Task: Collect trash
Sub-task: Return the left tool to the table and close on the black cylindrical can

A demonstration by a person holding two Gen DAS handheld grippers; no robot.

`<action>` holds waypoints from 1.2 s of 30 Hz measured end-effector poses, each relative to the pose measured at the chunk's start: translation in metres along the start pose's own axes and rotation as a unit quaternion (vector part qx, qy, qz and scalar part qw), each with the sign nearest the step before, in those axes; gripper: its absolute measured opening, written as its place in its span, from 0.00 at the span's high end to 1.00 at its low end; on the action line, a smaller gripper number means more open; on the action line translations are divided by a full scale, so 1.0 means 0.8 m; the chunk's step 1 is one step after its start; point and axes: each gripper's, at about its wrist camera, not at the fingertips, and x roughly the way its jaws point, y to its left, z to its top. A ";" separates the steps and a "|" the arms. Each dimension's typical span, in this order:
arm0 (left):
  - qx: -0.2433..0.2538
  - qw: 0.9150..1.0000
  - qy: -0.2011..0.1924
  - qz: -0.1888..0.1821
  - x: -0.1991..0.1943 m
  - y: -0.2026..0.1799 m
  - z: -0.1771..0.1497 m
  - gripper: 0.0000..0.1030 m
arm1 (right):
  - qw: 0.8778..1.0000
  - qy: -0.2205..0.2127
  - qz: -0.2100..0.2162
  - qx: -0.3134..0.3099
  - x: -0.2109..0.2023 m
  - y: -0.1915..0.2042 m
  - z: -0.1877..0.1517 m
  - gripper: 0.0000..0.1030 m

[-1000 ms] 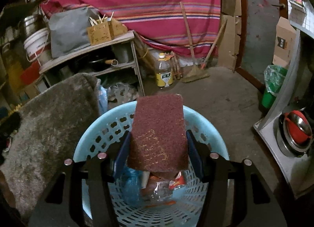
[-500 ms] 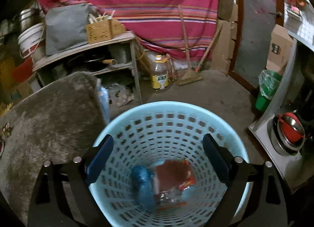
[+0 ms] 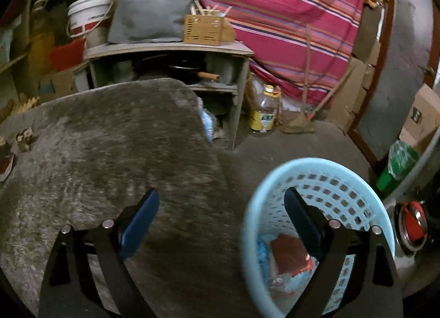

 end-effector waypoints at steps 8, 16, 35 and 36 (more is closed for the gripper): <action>-0.046 0.998 0.035 0.001 0.048 0.051 0.002 0.05 | 1.000 0.010 0.028 -0.005 0.020 0.047 0.008 0.12; -0.070 0.997 0.044 -0.010 0.070 0.058 -0.006 0.05 | 0.999 0.014 0.034 -0.027 0.035 0.081 0.013 0.12; -0.031 0.993 0.067 -0.087 0.074 -0.001 -0.016 0.30 | 0.999 0.010 0.036 0.004 0.033 0.050 0.015 0.12; -0.020 0.995 0.058 -0.081 0.070 -0.005 -0.016 0.30 | 0.999 0.009 0.034 0.003 0.033 0.049 0.014 0.12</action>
